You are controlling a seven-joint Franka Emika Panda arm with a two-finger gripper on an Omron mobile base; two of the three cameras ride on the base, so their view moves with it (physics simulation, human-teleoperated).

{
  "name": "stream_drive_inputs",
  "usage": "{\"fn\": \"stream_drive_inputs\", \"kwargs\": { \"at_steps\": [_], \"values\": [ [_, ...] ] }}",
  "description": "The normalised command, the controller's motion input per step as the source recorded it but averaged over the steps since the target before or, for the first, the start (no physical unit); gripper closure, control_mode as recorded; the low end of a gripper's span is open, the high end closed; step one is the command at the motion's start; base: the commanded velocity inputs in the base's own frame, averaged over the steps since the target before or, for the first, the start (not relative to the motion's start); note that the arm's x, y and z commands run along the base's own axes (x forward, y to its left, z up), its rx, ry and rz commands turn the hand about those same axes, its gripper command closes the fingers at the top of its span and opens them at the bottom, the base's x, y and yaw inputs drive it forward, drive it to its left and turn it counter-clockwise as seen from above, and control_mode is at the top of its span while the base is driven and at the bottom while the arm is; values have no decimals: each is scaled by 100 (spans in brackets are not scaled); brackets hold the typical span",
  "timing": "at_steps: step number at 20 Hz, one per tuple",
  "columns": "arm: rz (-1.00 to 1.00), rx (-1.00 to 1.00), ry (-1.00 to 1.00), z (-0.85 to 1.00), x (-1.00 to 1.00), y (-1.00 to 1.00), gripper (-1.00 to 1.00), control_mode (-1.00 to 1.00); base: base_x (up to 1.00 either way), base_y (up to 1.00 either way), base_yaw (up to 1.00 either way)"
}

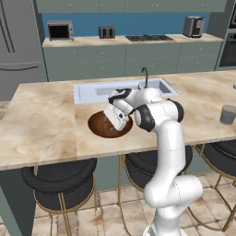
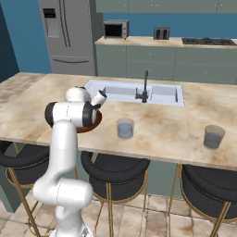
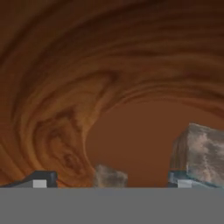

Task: There are four ice cubes in the ice bowl. Place two ice cubes in each glass of water.

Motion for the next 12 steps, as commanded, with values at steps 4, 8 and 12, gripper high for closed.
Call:
{"fn": "stream_drive_inputs", "kwargs": {
  "at_steps": [4,8,12],
  "values": [
    [-1,0,0,-3,6,21,-100,-100,0,0,0],
    [-1,0,0,0,0,24,-100,-100,0,0,0],
    [-1,0,0,-20,0,2,-100,-100,0,0,0]
  ]
}}
